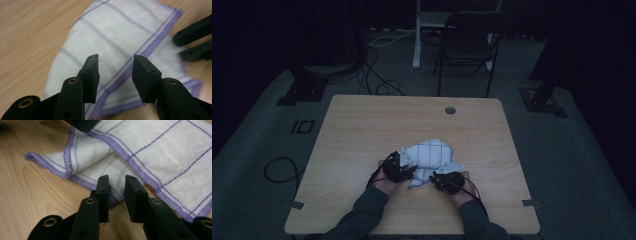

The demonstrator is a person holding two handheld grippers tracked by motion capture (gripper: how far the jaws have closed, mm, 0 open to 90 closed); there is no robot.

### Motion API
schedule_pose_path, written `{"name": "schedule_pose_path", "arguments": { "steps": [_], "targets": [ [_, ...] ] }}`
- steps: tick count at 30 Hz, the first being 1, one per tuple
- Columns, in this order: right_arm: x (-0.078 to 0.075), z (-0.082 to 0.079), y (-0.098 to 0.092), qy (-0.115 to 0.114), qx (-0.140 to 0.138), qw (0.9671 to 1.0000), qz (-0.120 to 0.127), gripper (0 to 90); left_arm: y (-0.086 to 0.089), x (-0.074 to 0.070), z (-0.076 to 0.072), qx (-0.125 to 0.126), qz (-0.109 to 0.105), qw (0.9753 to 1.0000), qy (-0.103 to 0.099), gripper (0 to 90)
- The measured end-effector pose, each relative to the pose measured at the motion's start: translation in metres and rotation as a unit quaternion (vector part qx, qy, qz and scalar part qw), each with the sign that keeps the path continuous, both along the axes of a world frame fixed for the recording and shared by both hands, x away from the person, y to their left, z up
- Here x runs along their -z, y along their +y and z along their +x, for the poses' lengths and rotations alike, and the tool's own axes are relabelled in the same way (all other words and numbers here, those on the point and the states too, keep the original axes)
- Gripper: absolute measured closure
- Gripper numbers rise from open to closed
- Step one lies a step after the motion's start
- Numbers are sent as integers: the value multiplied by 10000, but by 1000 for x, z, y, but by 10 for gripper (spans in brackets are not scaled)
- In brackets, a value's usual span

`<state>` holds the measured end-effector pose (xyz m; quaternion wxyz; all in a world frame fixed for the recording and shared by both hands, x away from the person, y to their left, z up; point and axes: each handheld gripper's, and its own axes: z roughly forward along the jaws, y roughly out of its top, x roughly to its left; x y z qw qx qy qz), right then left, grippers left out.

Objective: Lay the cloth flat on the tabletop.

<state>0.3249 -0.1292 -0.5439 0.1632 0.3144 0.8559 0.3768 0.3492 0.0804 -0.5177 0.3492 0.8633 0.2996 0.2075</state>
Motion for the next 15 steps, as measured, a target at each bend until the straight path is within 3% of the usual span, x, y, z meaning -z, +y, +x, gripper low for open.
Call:
{"name": "schedule_pose_path", "arguments": {
  "steps": [7, 9, 12, 15],
  "targets": [
    [0, 0, 0, 6, -9, 10000, -8, 739, -21, -4, 4, 336, -182, 9992, 134, 537],
    [0, 0, -1, 10, -17, 10000, -10, 739, -26, -1, 5, 363, -83, 9992, 128, 524],
    [0, -1, -2, 32, -17, 10000, -2, 740, -31, 5, 8, 269, 78, 9996, 95, 534],
    [-1, -2, -3, 37, -30, 10000, -24, 741, -31, 6, 12, 138, 54, 9998, 151, 633]
  ]
}}
